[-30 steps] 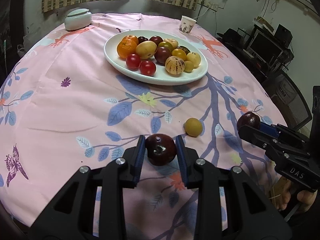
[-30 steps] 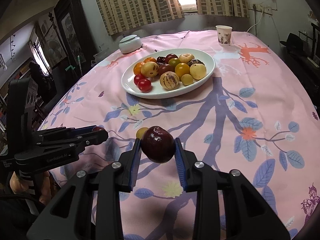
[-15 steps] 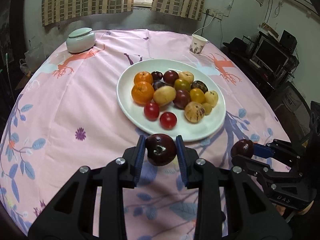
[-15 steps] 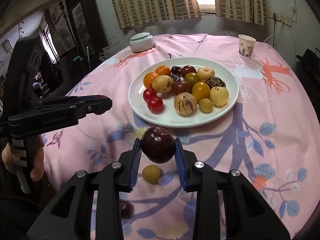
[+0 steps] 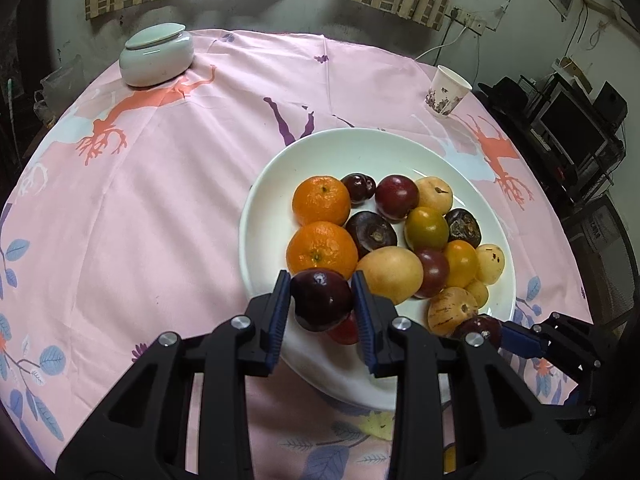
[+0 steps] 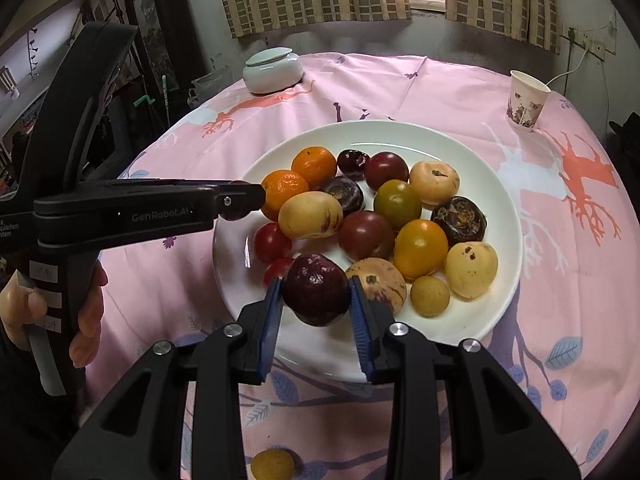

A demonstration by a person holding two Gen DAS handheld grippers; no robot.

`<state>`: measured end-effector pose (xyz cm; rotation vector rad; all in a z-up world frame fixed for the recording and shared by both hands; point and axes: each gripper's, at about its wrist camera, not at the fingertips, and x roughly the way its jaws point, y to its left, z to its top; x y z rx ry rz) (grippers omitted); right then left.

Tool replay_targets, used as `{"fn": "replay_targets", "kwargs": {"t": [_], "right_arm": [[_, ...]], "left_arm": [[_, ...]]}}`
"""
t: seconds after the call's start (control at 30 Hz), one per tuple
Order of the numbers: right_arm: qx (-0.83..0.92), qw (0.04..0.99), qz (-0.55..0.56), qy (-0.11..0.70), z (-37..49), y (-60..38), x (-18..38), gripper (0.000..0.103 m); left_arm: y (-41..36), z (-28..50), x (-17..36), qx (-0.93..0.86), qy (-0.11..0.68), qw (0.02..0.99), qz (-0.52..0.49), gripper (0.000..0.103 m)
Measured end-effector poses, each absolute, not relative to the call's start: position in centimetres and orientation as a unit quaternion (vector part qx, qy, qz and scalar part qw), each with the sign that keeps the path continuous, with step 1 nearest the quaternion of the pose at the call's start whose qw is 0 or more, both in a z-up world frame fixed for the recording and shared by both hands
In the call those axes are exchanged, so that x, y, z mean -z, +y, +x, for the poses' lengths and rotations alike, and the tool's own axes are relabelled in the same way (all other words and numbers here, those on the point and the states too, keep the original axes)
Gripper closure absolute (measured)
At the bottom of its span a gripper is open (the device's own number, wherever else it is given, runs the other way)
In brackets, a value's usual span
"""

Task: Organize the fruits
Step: 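Carry both dark red plums onto the white plate and open both grippers, then grasp a small yellow-brown fruit with the right gripper while the left gripper grasps a dark plum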

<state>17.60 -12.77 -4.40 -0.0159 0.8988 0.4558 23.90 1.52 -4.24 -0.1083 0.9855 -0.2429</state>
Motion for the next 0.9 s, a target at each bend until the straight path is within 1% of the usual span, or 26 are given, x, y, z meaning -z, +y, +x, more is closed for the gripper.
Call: {"fn": "replay_targets", "kwargs": {"t": [0.27,0.3,0.33,0.37,0.4,0.47,0.5,0.53,0.57,0.6,0.63,0.77,0.83,0.9], "right_arm": [[-0.21,0.877,-0.023,0.431,19.3,-11.5,5.0,0.069],[-0.204,0.88,-0.028,0.428,19.4,-11.4,5.0,0.069],[-0.198,0.883,-0.032,0.425,19.5,-11.4,5.1,0.069],[-0.191,0.885,-0.035,0.423,19.5,-11.4,5.0,0.069],[-0.187,0.886,-0.038,0.422,19.5,-11.5,5.0,0.069],[-0.184,0.887,-0.042,0.421,19.5,-11.6,5.0,0.068],[-0.185,0.888,-0.043,0.419,19.5,-11.6,4.9,0.058],[-0.183,0.89,-0.043,0.414,19.5,-11.6,4.8,0.042],[-0.18,0.897,-0.043,0.402,19.3,-11.7,4.5,0.021],[-0.175,0.905,-0.045,0.385,19.1,-11.7,4.2,0.017],[-0.174,0.909,-0.048,0.377,19.0,-11.8,4.0,0.016],[-0.172,0.914,-0.039,0.366,18.1,-12.7,2.6,0.016],[-0.166,0.918,-0.038,0.359,17.0,-13.5,1.7,0.015],[-0.159,0.92,-0.035,0.357,15.3,-14.7,1.1,0.012]], "left_arm": [[1.9,24.7,4.9,0.108,0.478,0.87,-0.056,0.071],[1.9,24.8,4.9,0.105,0.479,0.87,-0.055,0.067],[1.9,24.9,4.8,0.102,0.478,0.871,-0.055,0.06],[2.0,24.9,4.7,0.099,0.475,0.872,-0.057,0.036],[2.1,24.7,4.3,0.097,0.467,0.877,-0.062,0.026],[2.2,24.6,3.8,0.095,0.457,0.882,-0.064,0.026],[2.3,24.6,3.6,0.096,0.457,0.882,-0.065,0.026],[2.4,24.6,3.4,0.096,0.456,0.882,-0.069,0.026],[2.6,24.4,3.1,0.096,0.455,0.882,-0.073,0.026],[2.7,24.2,2.8,0.098,0.454,0.882,-0.078,0.026],[2.7,23.9,2.4,0.1,0.453,0.882,-0.082,0.026],[2.9,21.2,0.3,0.106,0.434,0.891,-0.079,0.026],[3.0,19.2,-0.9,0.108,0.417,0.9,-0.07,0.022],[3.0,17.0,-1.7,0.109,0.4,0.908,-0.058,0.015]]}}
